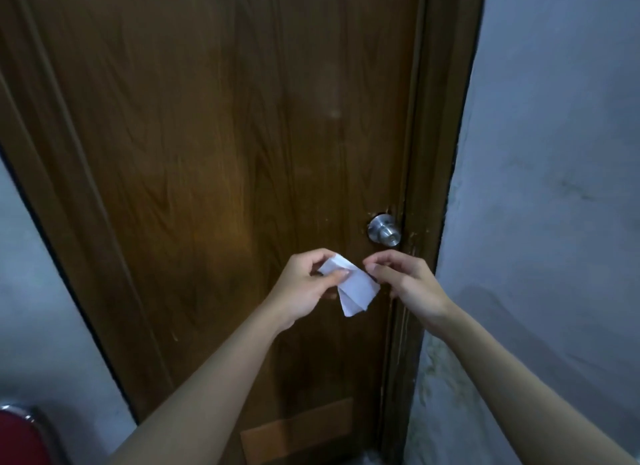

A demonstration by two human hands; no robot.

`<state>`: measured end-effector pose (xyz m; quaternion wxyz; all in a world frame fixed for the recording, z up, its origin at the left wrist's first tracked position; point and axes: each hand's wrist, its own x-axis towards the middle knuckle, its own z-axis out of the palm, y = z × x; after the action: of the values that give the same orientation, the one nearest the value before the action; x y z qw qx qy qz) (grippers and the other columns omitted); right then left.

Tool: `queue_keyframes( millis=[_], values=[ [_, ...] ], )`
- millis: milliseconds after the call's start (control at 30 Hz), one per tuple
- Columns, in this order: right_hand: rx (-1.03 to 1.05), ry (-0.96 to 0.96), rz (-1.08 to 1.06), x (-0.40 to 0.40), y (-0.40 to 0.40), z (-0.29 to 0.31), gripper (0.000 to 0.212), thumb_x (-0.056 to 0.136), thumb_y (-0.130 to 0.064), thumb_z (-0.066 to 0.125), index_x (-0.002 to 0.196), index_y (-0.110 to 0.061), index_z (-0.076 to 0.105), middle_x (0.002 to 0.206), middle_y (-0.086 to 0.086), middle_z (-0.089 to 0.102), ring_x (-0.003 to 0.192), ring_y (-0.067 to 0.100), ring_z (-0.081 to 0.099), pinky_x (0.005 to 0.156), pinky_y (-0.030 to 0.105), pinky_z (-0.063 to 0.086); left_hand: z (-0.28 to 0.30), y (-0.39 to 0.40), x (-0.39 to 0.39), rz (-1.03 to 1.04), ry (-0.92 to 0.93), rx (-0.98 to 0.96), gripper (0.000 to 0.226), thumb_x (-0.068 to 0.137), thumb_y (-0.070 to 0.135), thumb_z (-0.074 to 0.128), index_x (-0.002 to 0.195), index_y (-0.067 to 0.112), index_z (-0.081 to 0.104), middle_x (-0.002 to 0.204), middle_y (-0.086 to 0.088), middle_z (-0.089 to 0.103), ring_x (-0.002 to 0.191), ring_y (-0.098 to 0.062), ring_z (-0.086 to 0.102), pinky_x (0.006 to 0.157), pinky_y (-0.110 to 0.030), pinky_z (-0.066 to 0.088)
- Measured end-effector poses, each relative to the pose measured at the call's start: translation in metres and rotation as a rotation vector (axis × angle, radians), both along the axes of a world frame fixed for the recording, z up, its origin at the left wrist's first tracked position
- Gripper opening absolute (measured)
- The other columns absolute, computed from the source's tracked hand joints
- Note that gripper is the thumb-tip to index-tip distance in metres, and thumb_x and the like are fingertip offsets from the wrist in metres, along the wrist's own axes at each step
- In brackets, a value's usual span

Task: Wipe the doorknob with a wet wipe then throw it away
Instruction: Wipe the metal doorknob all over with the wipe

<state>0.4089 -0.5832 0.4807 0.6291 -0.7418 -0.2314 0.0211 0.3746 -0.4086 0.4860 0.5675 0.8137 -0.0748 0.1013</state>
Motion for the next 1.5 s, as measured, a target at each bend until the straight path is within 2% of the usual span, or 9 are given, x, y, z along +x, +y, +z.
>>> queue_keyframes(
  millis=[100,400,500,733,867,1033,1267,1400,1500],
  values=[
    [0.062,0.041,0.110,0.004,-0.002,-0.002,0.025,0.087,-0.018,0.059,0.112,-0.019,0.063,0.104,0.001,0.065,0.098,0.013,0.061,0.079,0.024,0.048,0.003,-0.014,0.010,0.002,-0.053,-0.008,0.014,0.081,0.018,0.066,0.091,0.026,0.063,0.093,0.003,0.068,0.088,-0.012,0.065,0.072,-0.025,0.055],
    [0.266,0.277,-0.001,0.044,-0.012,-0.030,0.032,0.088,-0.002,0.053,0.111,-0.021,0.066,0.107,0.004,0.070,0.100,0.019,0.067,0.076,0.030,0.054,-0.001,-0.022,0.067,0.092,0.025,-0.028,0.014,0.078,0.024,0.069,0.090,0.019,0.065,0.086,-0.003,0.068,0.063,-0.008,0.061,0.053,-0.016,0.044],
    [0.282,0.297,-0.111,0.071,-0.019,-0.025,0.044,0.088,0.006,0.047,0.111,-0.028,0.061,0.111,0.000,0.066,0.100,0.019,0.067,0.080,0.033,0.056,0.004,-0.017,0.095,0.086,0.083,-0.058,0.004,0.084,0.022,0.062,0.084,0.024,0.065,0.088,0.000,0.068,0.074,-0.014,0.065,0.066,-0.027,0.051],
    [-0.011,-0.035,-0.468,0.147,-0.027,0.006,0.030,0.089,-0.002,0.048,0.108,-0.018,0.064,0.094,-0.002,0.066,0.085,0.010,0.060,0.071,0.026,0.051,0.001,-0.020,0.183,0.022,0.073,0.077,0.019,0.080,0.018,0.065,0.099,0.021,0.063,0.098,0.003,0.064,0.090,-0.010,0.061,0.079,-0.022,0.049],
    [-0.368,-0.329,-0.453,0.190,-0.022,0.009,0.030,0.090,-0.006,0.052,0.118,-0.008,0.061,0.114,0.010,0.066,0.097,0.015,0.059,0.074,0.010,0.045,-0.014,-0.033,0.216,-0.018,0.000,0.283,0.041,0.075,0.022,0.071,0.113,0.018,0.058,0.113,0.000,0.058,0.085,-0.014,0.062,0.076,-0.026,0.053],
    [-0.701,-0.468,-0.350,0.216,-0.007,-0.021,0.047,0.085,-0.009,0.059,0.130,-0.011,0.048,0.138,0.010,0.048,0.122,0.025,0.050,0.103,0.035,0.044,-0.033,-0.042,0.239,0.056,-0.075,0.412,0.053,0.067,0.039,0.075,0.114,0.024,0.054,0.108,0.007,0.054,0.096,-0.012,0.056,0.083,-0.037,0.054],
    [-0.539,-0.650,-0.487,0.208,-0.010,-0.086,0.045,0.081,0.004,0.054,0.126,0.000,0.052,0.126,0.021,0.059,0.117,0.033,0.056,0.093,0.037,0.044,-0.043,-0.053,0.241,0.115,-0.212,0.527,0.045,0.074,0.033,0.070,0.115,0.021,0.056,0.110,0.002,0.061,0.085,-0.007,0.056,0.075,-0.026,0.053],
    [-0.309,-0.599,-0.580,0.201,-0.016,-0.080,0.036,0.083,-0.005,0.046,0.115,0.006,0.059,0.113,0.021,0.067,0.107,0.026,0.062,0.096,0.002,0.034,-0.041,-0.056,0.239,0.133,-0.209,0.550,0.047,0.073,0.034,0.072,0.115,0.021,0.056,0.113,0.002,0.061,0.094,-0.008,0.055,0.078,-0.025,0.050],
    [-0.226,-0.560,-0.548,0.210,-0.014,-0.068,0.042,0.084,-0.012,0.038,0.117,0.006,0.058,0.117,0.020,0.064,0.114,0.016,0.055,0.097,-0.004,0.028,-0.039,-0.058,0.238,0.142,-0.208,0.579,0.045,0.074,0.032,0.071,0.115,0.022,0.056,0.114,0.001,0.060,0.096,-0.009,0.055,0.077,-0.023,0.048]
  ],
)
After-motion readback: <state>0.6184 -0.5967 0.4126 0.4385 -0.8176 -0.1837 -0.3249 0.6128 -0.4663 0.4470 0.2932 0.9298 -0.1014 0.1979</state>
